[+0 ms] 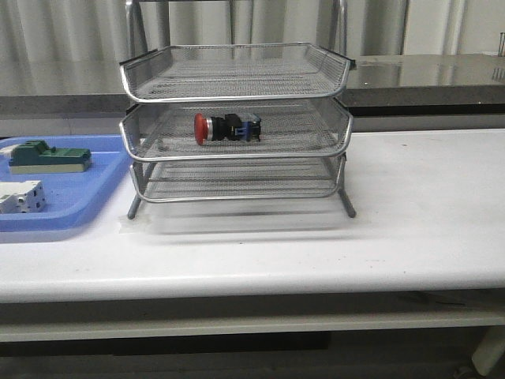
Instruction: Place button on rack with both arms
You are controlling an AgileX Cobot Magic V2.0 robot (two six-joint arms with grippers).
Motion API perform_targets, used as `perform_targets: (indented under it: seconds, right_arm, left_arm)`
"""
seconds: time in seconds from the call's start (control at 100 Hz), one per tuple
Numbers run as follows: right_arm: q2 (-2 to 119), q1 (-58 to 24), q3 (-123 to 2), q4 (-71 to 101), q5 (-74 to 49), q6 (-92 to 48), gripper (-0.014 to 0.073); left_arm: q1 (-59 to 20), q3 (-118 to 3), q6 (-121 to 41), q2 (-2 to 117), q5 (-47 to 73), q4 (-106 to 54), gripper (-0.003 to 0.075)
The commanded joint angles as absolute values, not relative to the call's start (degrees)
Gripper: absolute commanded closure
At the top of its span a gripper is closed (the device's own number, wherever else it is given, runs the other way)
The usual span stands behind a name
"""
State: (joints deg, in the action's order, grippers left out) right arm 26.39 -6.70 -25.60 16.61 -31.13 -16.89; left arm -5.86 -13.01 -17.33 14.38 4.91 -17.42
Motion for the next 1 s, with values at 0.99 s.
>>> perform_targets:
  seconds: [0.99]
  right_arm:
    - [5.74, -6.56, -7.94, -4.35, -11.37, 10.4, 0.0651]
  left_arm:
    - [-5.72, -14.6, -16.94, 14.84, 0.38, -18.04, 0.0716]
